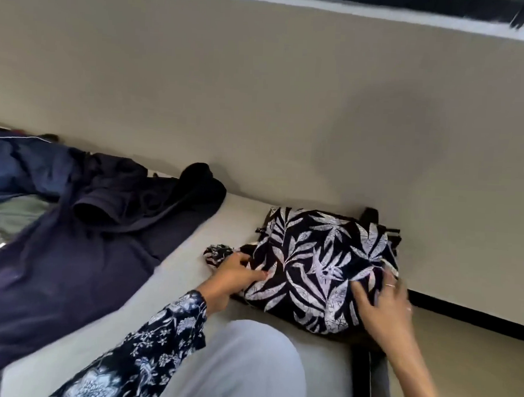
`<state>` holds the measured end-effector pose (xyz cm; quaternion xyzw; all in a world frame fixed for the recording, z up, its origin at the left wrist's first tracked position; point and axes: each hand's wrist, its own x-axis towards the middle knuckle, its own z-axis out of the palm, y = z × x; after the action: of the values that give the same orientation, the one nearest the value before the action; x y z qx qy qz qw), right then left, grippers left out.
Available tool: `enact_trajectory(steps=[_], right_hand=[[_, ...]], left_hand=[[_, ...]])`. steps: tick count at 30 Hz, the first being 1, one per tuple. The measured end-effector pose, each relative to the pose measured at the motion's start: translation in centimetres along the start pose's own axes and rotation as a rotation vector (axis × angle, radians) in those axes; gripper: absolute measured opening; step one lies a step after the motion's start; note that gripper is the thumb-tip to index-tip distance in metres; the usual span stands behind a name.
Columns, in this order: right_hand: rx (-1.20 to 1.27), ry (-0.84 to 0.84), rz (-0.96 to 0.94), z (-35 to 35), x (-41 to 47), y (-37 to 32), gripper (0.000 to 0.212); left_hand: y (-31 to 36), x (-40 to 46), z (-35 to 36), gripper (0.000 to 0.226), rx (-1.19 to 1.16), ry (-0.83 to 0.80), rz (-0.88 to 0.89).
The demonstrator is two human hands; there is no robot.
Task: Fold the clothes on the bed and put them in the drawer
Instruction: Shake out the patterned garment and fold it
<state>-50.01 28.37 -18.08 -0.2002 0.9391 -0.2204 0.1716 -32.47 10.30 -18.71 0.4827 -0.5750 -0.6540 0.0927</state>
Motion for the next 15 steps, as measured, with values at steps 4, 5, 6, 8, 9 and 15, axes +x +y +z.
enact_trajectory(steps=[4, 5, 6, 8, 9, 15], right_hand=[[-0.284, 0.000, -0.063, 3.2, -1.2, 0.3, 0.080], [-0.308, 0.022, -0.056, 3.4, -1.4, 0.3, 0.080], [-0.312, 0.040, -0.052, 3.3, -1.5, 0.3, 0.079], [-0.312, 0.084, -0.064, 2.8, -1.7, 0.5, 0.074], [-0.314, 0.107, -0.070, 2.3, -1.7, 0.5, 0.070], [-0.350, 0.027, -0.129, -0.1, -1.9, -2.3, 0.063]], left_hand=[[-0.5, 0.6, -0.4, 0.035, 0.022, 0.052, 0.065], [-0.6, 0.5, -0.5, 0.032, 0.034, 0.065, 0.081], [-0.7, 0.5, -0.6, 0.029, 0.048, 0.071, 0.095], [-0.6, 0.4, -0.6, 0.025, 0.092, 0.057, 0.098], [-0.6, 0.4, -0.5, 0.022, 0.135, 0.052, 0.102], [0.4, -1.1, -1.6, 0.030, 0.426, 0.084, 0.221]])
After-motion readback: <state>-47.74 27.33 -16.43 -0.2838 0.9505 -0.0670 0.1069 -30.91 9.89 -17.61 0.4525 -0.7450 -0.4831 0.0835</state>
